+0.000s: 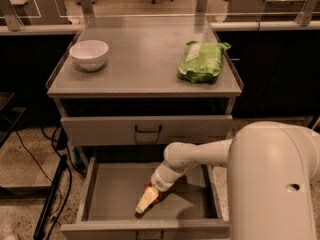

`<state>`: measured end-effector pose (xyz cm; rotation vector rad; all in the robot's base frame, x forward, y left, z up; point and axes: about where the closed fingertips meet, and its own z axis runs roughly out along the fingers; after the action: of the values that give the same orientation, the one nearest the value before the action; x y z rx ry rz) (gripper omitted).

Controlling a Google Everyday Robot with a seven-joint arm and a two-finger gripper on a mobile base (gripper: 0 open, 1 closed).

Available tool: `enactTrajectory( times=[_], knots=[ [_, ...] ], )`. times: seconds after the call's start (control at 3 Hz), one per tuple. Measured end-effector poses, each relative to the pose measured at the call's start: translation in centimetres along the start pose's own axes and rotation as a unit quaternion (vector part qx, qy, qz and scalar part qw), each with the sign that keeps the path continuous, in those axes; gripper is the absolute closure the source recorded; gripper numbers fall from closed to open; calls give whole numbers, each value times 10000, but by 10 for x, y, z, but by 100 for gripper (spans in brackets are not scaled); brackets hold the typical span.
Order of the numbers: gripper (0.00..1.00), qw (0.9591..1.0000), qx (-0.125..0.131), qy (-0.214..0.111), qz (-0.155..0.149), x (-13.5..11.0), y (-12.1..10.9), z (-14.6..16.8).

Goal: Pick apple from middle drawer and place on counter

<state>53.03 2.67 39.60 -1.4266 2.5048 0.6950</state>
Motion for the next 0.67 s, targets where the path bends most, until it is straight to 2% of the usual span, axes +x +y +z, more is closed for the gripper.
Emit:
enactTrajectory(
  times=[0.33,0.67],
  knots=[
    [0,10000,15,6,10,1,-2,1],
    [0,9999,126,30,67,5,-16,-1]
  ],
)
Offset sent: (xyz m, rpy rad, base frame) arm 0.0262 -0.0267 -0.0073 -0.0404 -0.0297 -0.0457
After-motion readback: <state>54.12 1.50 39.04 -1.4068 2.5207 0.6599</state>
